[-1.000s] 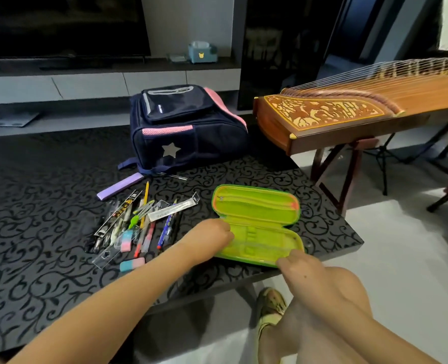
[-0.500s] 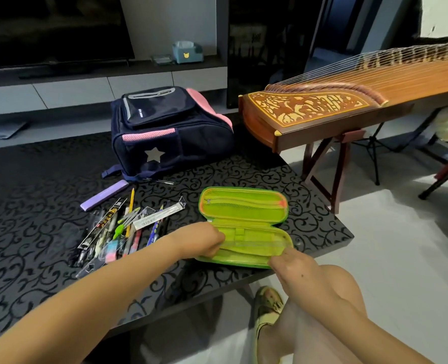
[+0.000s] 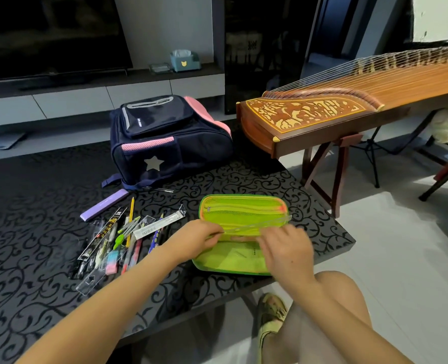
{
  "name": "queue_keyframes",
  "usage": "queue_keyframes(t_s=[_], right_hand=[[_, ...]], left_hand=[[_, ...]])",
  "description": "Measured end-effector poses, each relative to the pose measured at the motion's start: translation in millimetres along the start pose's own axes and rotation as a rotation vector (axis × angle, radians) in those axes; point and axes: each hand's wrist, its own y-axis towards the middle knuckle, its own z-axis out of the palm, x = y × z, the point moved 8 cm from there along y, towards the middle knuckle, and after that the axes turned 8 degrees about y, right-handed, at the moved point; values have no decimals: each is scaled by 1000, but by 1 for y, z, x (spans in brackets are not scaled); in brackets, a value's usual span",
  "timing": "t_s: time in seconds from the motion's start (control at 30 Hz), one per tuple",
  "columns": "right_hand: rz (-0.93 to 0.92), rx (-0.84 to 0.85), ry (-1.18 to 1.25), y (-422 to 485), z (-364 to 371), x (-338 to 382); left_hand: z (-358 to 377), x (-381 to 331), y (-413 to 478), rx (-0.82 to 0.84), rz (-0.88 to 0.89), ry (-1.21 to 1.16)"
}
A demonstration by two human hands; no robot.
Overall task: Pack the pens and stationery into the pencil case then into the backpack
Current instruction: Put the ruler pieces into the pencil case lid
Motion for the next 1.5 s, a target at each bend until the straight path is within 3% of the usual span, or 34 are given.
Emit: queue_keyframes(t_s=[0.1, 0.2, 0.27, 0.4, 0.5, 0.6, 1.0, 1.23, 1.33, 1.5], right_hand=[[59, 41, -158, 23, 1, -30], [0, 184, -85, 27, 25, -43], [64, 221, -7, 23, 27, -55], [166, 12, 211, 3, -16, -73], [-34, -8, 159, -13, -27, -57], [-197, 145, -59, -28, 4, -33], [-238, 445, -38, -40, 49, -7], [-187, 129, 173, 11, 7, 49], [-170, 177, 263, 33, 24, 83], [-175, 466, 307, 51, 89, 142]], left_hand=[[2, -1, -1, 14, 11, -5], [2, 0, -2, 5, -28, -36], [0, 9, -2, -32, -123, -127], [-9, 32, 2, -179, -326, -276], [-10, 40, 9, -186, -391, -342], [-11, 39, 14, -141, -397, -384], [-9, 33, -9, -97, -377, -432], [-8, 29, -33, -20, -343, -481], [-21, 59, -61, -125, -455, -386], [-41, 153, -156, -365, -930, -93]])
